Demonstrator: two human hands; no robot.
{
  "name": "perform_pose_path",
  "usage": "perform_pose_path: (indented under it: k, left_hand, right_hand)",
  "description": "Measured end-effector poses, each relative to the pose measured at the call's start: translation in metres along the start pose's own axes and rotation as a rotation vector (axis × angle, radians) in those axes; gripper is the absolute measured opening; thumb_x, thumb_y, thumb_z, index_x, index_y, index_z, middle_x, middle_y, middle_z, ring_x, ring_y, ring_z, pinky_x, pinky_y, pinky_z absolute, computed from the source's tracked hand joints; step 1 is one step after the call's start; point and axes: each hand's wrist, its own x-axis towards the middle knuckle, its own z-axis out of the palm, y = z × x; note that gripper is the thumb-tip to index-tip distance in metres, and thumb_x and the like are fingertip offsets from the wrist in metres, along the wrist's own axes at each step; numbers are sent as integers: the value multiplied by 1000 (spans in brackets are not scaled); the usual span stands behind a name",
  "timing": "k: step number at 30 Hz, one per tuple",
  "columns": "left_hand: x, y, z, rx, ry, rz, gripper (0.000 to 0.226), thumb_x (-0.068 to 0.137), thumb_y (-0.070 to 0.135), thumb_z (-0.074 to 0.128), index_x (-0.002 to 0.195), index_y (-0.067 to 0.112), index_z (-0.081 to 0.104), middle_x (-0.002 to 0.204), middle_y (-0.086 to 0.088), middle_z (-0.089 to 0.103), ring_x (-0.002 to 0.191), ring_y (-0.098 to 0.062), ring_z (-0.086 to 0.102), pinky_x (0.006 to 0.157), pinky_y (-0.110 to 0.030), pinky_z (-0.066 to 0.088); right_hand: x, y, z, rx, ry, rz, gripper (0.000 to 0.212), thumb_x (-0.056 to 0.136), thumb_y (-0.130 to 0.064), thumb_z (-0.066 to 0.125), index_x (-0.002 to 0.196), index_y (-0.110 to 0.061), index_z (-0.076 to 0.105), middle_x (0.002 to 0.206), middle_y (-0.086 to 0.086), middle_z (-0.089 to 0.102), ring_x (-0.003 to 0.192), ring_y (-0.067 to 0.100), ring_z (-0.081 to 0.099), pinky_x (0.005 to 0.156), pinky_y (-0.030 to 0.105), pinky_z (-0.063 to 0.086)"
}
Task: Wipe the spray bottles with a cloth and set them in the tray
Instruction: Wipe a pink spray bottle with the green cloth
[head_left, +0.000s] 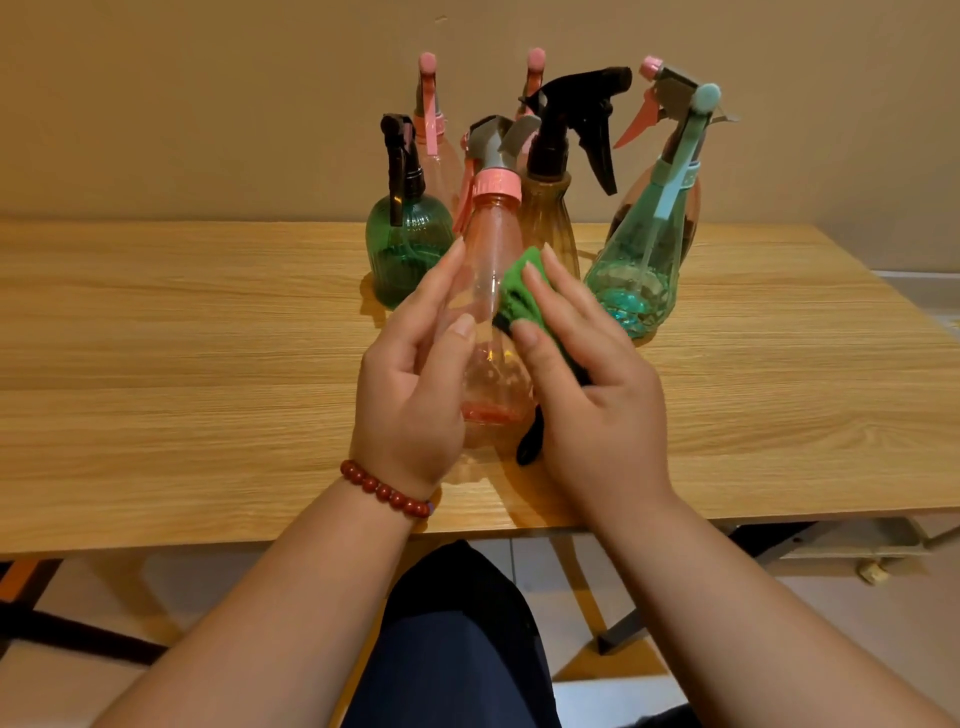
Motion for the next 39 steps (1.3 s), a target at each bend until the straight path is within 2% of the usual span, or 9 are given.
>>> perform_pose_path:
  k: [5, 9, 12, 16, 19, 26, 33, 36, 39]
  left_hand:
    - [0, 2, 1, -61, -30, 2, 46, 95, 19, 41, 141, 15, 42, 140, -5, 53, 128, -21, 52, 102, -43, 45]
    - [2, 3, 3, 30, -45, 36, 47, 93, 26, 38, 140, 25, 40, 144, -2, 49, 132, -18, 48, 107, -45, 43]
    - [3, 1, 3, 13, -58, 27, 44, 97, 25, 38, 140, 28, 38, 145, 0, 48, 134, -17, 46, 108, -48, 40]
    - [3, 0, 1, -54, -111, -8, 51, 95, 23, 40, 145, 17, 32, 149, -5, 43, 138, -16, 40, 114, -45, 33]
    - [2, 1, 1, -12, -103, 10, 57, 90, 26, 45, 145, 16, 33, 148, -5, 44, 137, -15, 42, 112, -40, 36]
    - [2, 2, 0, -47, -88, 1, 55, 90, 24, 46, 143, 16, 38, 146, -6, 47, 136, -22, 44, 109, -55, 36]
    - [2, 2, 1, -16, -43, -21, 52, 89, 32, 48, 139, 25, 42, 142, -1, 52, 131, -24, 49, 106, -57, 39]
    - [3, 1, 2, 14, -48, -4, 53, 89, 31, 46, 141, 22, 39, 145, -3, 49, 133, -23, 47, 108, -56, 37]
    - [1, 3, 2, 6, -79, -15, 54, 87, 31, 48, 140, 23, 41, 143, -4, 50, 132, -22, 48, 107, -54, 39]
  right_hand:
    - [6, -4, 6, 169, 9, 121, 39, 99, -22, 47, 136, -34, 42, 140, -19, 46, 133, -2, 40, 112, 32, 37]
    - [-1, -1, 5, 64, 25, 11, 41, 100, -16, 45, 139, -29, 38, 143, -20, 39, 137, -7, 30, 110, 13, 27]
    - [7, -2, -2, -43, 19, -52, 40, 100, -14, 46, 139, -21, 44, 149, -5, 40, 138, -6, 29, 107, 9, 26]
    - [0, -3, 2, -76, -28, -92, 41, 99, -12, 47, 140, -14, 46, 153, -2, 35, 139, -6, 26, 108, 9, 24]
    - [2, -1, 3, -30, -54, -34, 42, 101, -14, 44, 142, -20, 42, 155, -5, 30, 140, -8, 21, 108, 7, 22]
    - [22, -8, 2, 39, -64, 49, 43, 102, -17, 41, 143, -31, 37, 155, -10, 30, 141, -5, 21, 113, 13, 23]
    - [-15, -7, 3, 51, -102, 123, 44, 102, -29, 34, 145, -39, 26, 158, -16, 21, 141, -11, 14, 108, 3, 15]
    - [6, -11, -2, 3, -135, 134, 44, 103, -34, 28, 147, -36, 27, 156, -17, 24, 140, -11, 16, 116, 14, 16]
    - [22, -11, -3, 16, -97, 179, 43, 104, -40, 25, 147, -43, 26, 138, -38, 31, 124, -27, 24, 105, 3, 23]
